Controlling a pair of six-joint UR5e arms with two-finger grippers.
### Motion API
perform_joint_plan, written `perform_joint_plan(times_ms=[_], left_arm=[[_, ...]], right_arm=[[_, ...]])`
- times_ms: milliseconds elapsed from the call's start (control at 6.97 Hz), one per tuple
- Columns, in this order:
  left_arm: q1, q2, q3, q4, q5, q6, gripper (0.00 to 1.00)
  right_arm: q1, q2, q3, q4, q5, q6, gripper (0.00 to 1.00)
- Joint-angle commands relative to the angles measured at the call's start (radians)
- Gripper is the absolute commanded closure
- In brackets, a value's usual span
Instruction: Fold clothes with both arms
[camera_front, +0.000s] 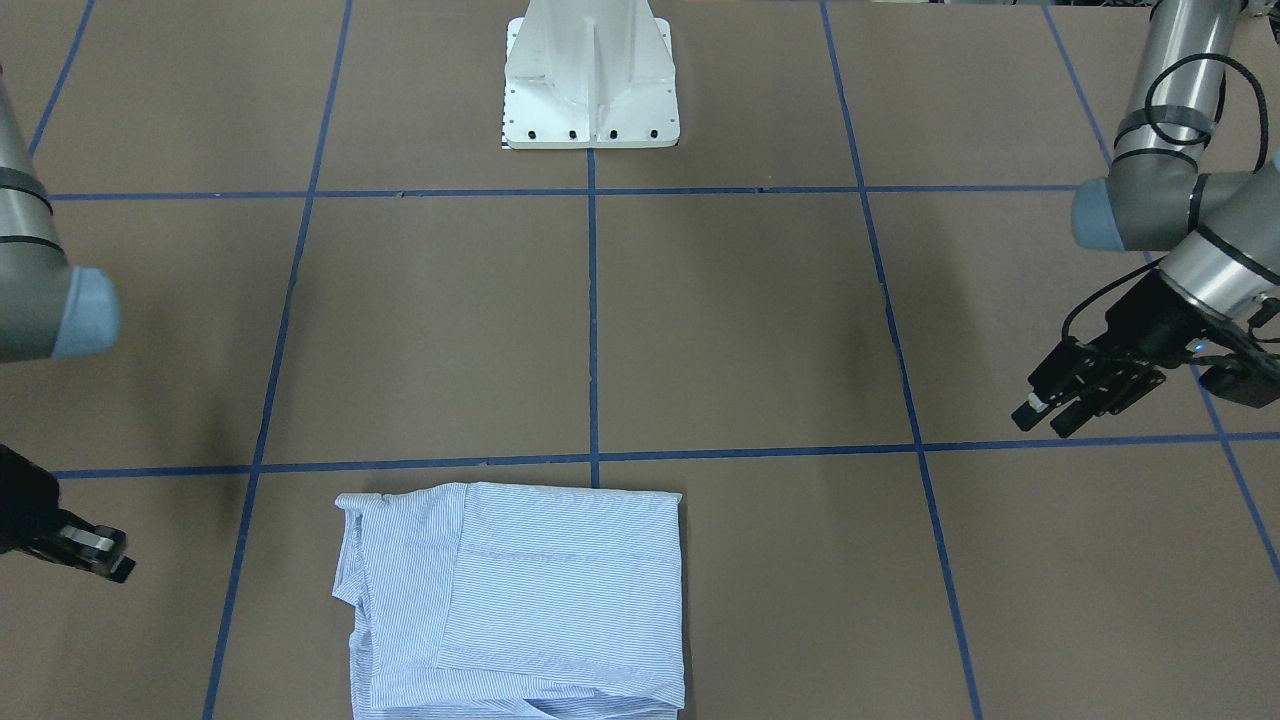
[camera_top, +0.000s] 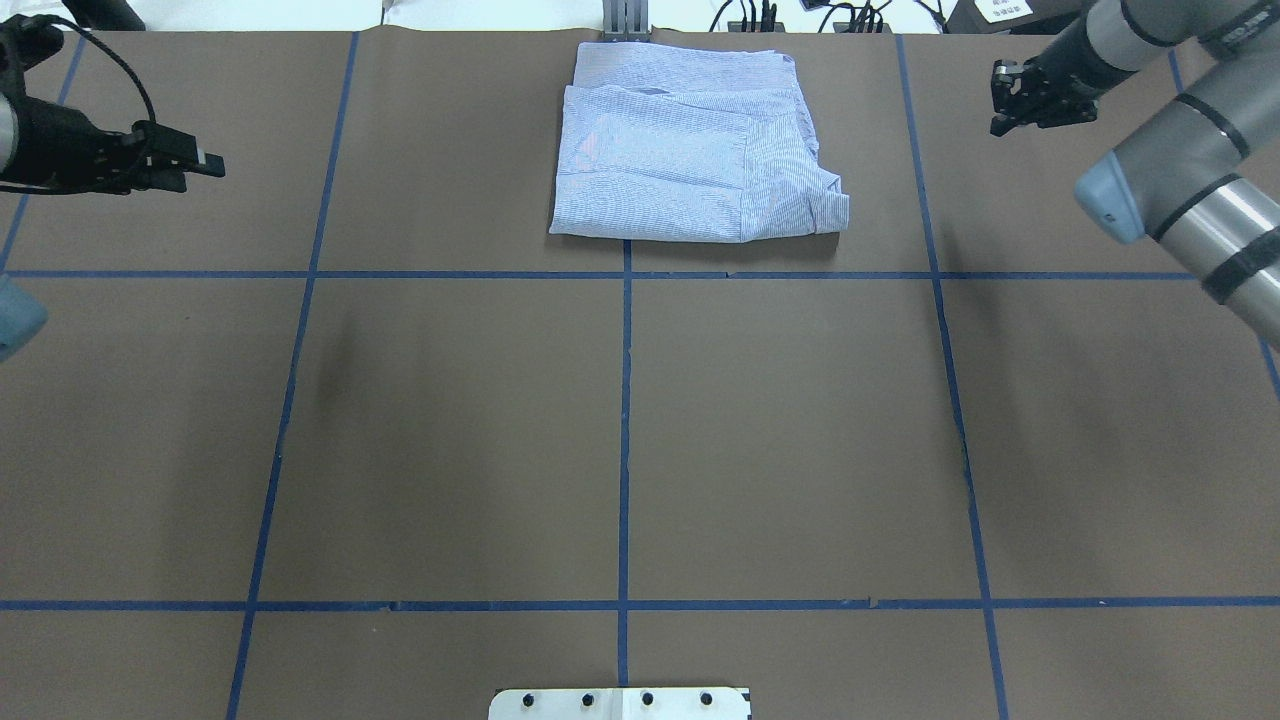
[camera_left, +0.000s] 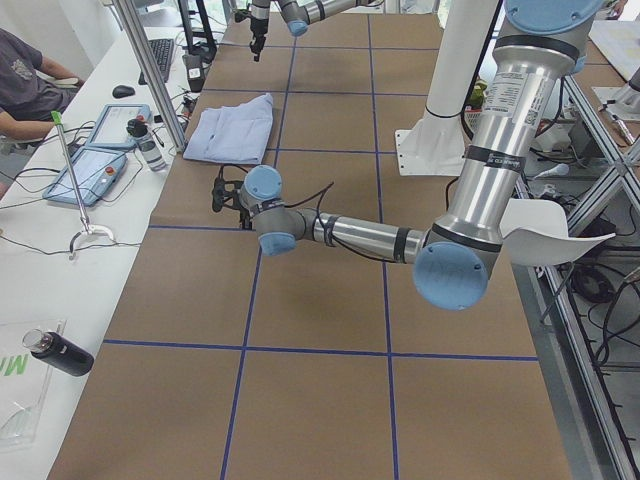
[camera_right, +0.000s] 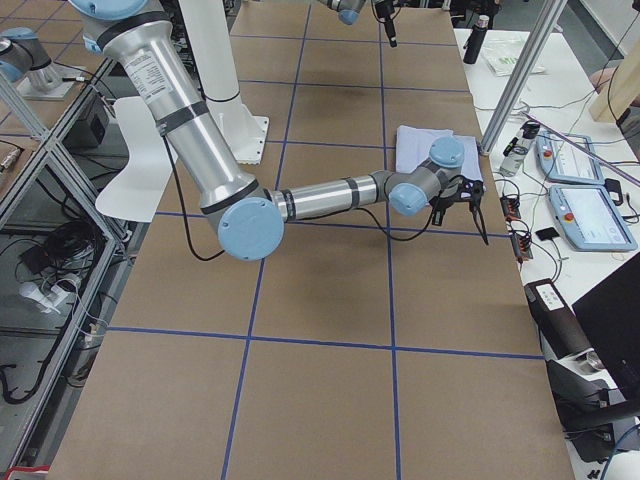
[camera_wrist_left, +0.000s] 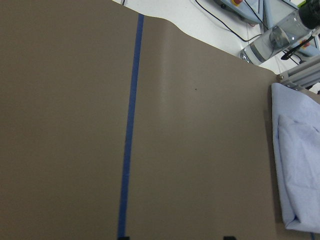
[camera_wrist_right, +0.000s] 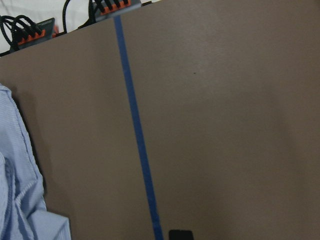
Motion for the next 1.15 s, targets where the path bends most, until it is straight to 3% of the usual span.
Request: perform_joint_plan(times_ms=[0, 144, 287, 431, 574, 718, 861, 1005], left_arm=[[-0.064, 0.145, -0.023, 0.001, -0.004, 0.334, 0.31], [-0.083, 0.185, -0.023, 0.006, -0.004, 0.451, 0.31], [-0.109, 0.233, -0.023, 0.006, -0.004, 0.557, 0.31], [-0.129, 0.259, -0.027, 0.006, -0.009, 0.602, 0.3], [-0.143, 0.282, -0.026, 0.021, -0.013, 0.665, 0.23], [-0.176, 0.293, -0.03, 0.078, -0.015, 0.745, 0.23], [-0.212, 0.291, -0.056, 0.188, -0.035, 0.811, 0.05], [-0.244, 0.29, -0.111, 0.318, -0.035, 0.878, 0.01]], right_arm=[[0.074, -0.215, 0.132, -0.003, 0.075, -0.18, 1.0], [0.091, -0.316, 0.184, -0.005, 0.076, -0.298, 1.0], [0.091, -0.386, 0.221, -0.018, 0.078, -0.401, 0.47], [0.094, -0.44, 0.269, -0.052, 0.076, -0.477, 0.0], [0.106, -0.477, 0.315, -0.128, 0.076, -0.596, 0.0], [0.152, -0.472, 0.345, -0.275, 0.076, -0.77, 0.0], [0.203, -0.46, 0.4, -0.466, 0.066, -0.924, 0.0], [0.23, -0.446, 0.463, -0.596, 0.059, -0.994, 0.0]])
